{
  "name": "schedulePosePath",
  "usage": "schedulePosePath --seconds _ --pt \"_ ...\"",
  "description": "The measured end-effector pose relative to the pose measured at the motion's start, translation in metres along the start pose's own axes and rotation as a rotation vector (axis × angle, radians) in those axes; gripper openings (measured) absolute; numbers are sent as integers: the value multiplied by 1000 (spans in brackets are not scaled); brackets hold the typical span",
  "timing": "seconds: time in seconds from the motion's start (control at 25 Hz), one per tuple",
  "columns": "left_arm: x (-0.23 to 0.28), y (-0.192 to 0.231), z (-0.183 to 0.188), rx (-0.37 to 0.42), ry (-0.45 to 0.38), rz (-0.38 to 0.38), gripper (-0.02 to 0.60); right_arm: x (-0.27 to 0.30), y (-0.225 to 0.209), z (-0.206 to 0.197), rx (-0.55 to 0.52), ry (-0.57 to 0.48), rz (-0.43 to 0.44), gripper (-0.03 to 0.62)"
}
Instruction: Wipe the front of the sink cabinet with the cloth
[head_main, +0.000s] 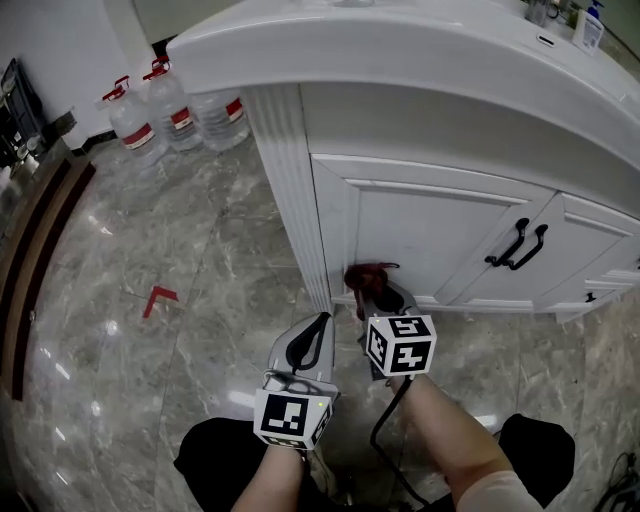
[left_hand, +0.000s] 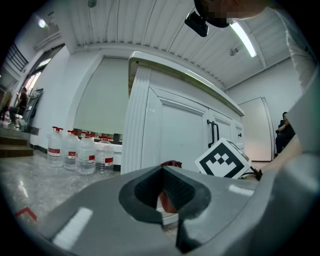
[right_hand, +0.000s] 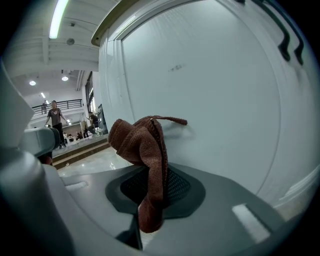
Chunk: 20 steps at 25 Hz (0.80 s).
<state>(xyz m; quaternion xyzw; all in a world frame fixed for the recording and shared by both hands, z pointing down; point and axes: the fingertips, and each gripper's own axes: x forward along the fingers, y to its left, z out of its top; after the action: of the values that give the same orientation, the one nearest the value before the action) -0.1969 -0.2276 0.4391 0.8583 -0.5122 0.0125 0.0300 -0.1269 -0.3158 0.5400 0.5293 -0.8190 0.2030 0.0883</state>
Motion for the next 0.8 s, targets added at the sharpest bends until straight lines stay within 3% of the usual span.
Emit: schedulePosePath --seconds 0.36,0.8 --pt "22 -34 -6 10 10 -50 0 -32 -50 3 0 -18 -59 83" --pt "46 -77 -8 15 15 -121 0 -90 -130 15 38 -49 -207 83"
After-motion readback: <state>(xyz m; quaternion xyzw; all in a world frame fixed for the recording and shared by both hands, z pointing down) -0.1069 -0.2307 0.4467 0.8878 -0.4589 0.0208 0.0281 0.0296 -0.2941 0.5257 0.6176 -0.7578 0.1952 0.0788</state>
